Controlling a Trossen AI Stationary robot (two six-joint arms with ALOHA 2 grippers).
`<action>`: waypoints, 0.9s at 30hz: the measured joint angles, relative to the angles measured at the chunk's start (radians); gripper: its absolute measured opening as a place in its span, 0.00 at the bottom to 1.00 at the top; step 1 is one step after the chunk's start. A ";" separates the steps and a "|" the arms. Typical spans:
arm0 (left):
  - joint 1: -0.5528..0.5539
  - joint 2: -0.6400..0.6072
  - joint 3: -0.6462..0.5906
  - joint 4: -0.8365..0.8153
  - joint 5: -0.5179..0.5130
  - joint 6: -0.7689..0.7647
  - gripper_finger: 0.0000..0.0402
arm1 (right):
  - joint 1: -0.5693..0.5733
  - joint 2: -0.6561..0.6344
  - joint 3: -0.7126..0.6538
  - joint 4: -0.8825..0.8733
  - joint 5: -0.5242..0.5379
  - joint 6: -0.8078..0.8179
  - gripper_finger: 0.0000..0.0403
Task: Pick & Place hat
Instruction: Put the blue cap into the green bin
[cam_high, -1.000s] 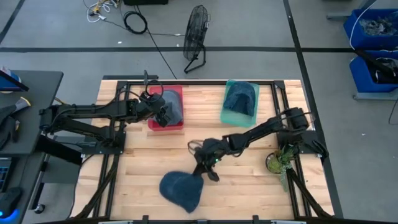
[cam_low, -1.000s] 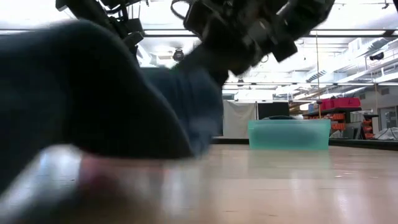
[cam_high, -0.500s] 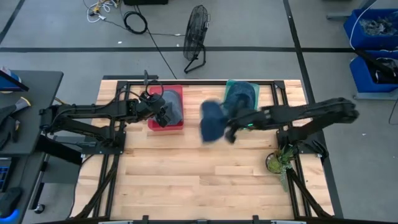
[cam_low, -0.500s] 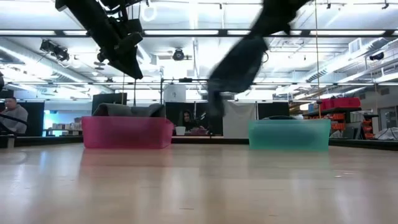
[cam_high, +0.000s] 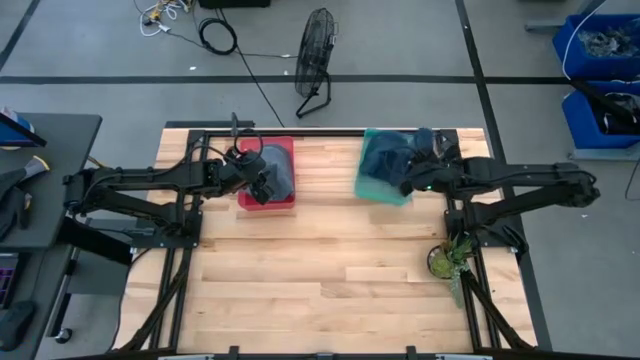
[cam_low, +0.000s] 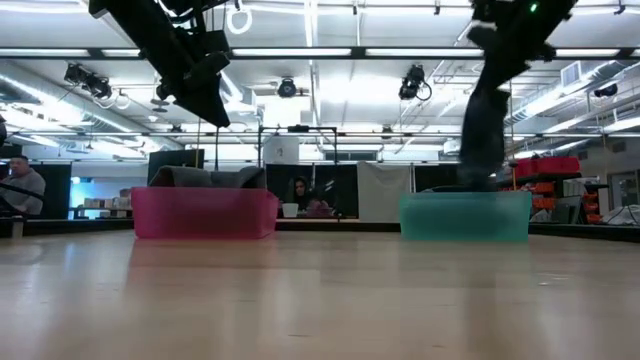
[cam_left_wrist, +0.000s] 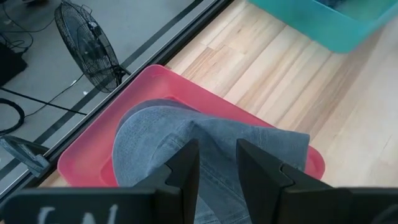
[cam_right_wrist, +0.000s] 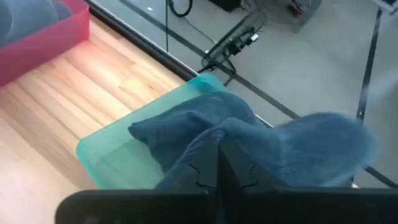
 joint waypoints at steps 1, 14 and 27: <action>0.000 0.000 0.000 0.000 0.000 0.000 0.27 | -0.009 0.002 -0.028 0.041 0.001 -0.025 0.00; 0.000 0.000 0.000 0.001 0.000 0.043 0.27 | -0.162 0.005 -0.097 0.470 -0.007 -0.395 0.00; 0.000 0.000 0.000 0.001 0.000 0.043 0.27 | -0.196 0.014 -0.269 0.269 -0.149 -0.211 0.03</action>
